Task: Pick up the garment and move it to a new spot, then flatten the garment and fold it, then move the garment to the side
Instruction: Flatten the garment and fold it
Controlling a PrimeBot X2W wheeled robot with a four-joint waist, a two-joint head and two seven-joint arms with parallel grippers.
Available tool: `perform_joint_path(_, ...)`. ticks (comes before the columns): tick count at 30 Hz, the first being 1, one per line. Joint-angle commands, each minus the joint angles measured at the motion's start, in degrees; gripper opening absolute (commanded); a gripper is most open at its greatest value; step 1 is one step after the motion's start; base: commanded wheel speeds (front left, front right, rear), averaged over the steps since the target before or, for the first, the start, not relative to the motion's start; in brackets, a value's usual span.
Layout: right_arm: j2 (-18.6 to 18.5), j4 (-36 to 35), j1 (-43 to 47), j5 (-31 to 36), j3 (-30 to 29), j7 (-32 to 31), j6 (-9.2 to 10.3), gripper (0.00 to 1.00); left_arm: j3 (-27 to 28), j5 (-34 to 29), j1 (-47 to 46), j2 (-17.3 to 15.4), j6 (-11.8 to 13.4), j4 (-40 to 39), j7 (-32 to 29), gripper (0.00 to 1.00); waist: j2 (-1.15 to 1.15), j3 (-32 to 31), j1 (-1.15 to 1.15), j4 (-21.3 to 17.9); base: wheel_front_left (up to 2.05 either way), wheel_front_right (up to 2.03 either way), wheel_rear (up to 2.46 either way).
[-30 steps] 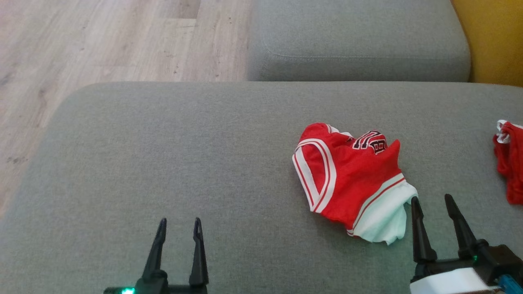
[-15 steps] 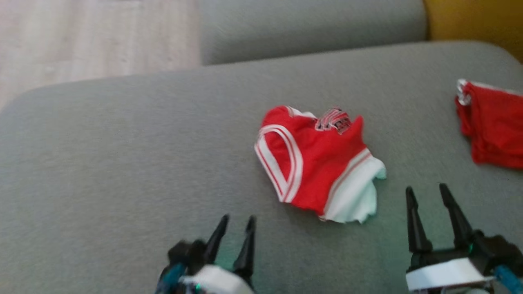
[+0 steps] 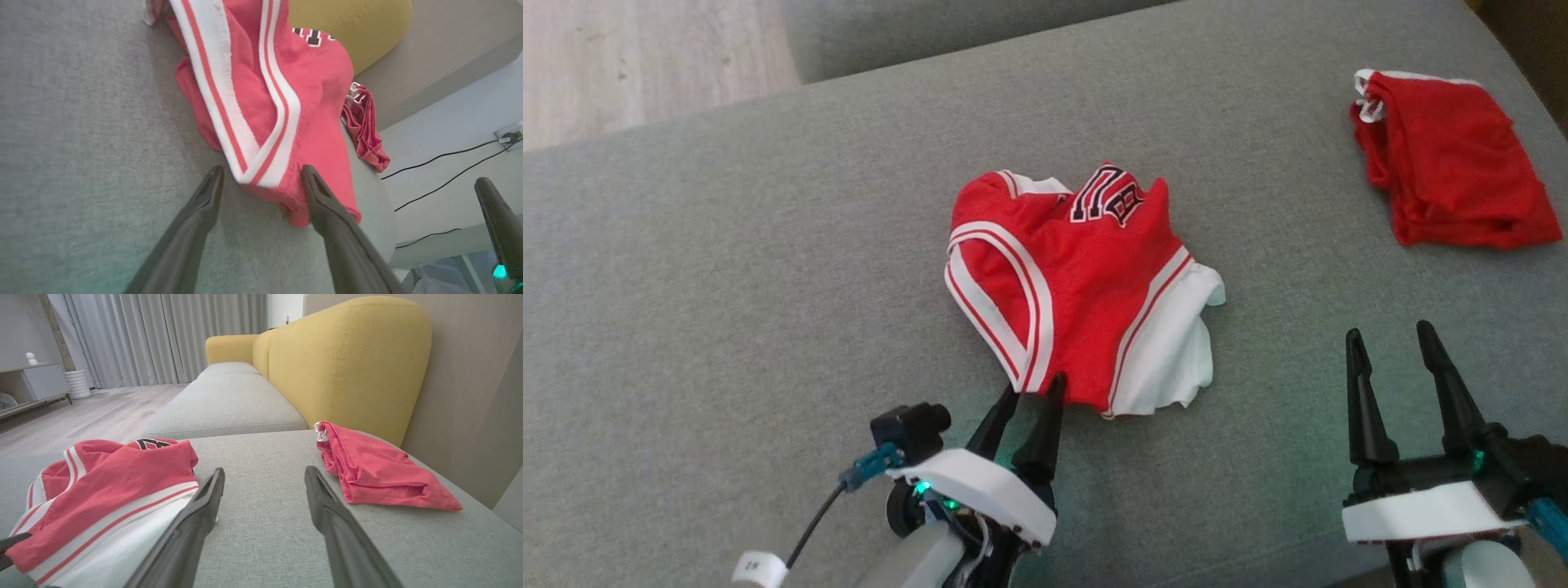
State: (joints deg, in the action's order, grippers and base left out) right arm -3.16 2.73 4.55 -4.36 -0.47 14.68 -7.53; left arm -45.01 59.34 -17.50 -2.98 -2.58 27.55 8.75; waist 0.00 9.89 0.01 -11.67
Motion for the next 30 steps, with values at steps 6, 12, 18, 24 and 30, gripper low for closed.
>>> perform_joint_path(6, -1.1, -1.9, -2.6, 0.4, 1.5, 0.3, 0.04, 1.0, -1.3, 4.2, -4.9, 0.1, -1.2, 1.2, 2.3, 0.91, 0.0, 1.1, -0.01, -1.5, 0.0, 0.0, 0.0)
perform_joint_path(12, -0.9, -1.8, -2.5, 0.4, 1.2, 0.3, 0.04, 1.0, -2.7, 2.2, -8.2, 0.1, -2.7, 1.4, 5.2, 0.0, 0.0, 0.5, -0.01, -2.4, 0.0, 0.0, 0.0)
perform_joint_path(18, -0.4, -2.1, -2.8, 0.7, 1.7, 0.3, 0.04, 1.0, -4.0, -5.3, -17.5, -0.3, -3.0, -0.4, 5.0, 0.0, 0.0, -0.6, -0.01, -3.9, 0.0, 0.0, 0.0)
perform_joint_path(24, 0.1, -2.1, -3.9, 0.4, 3.3, 0.3, 0.04, 1.0, -2.7, -8.0, -35.9, -0.7, -3.7, -1.8, -0.9, 0.0, 0.0, -1.6, -0.01, -6.9, 0.0, 0.0, 0.0)
perform_joint_path(30, 0.2, -2.4, -3.5, -0.5, 3.3, 0.3, 0.04, 1.0, 4.5, 0.2, -49.5, -0.2, -4.4, -4.5, -3.8, 0.0, 0.0, -3.4, -0.01, -8.1, 0.0, 0.0, 0.0)
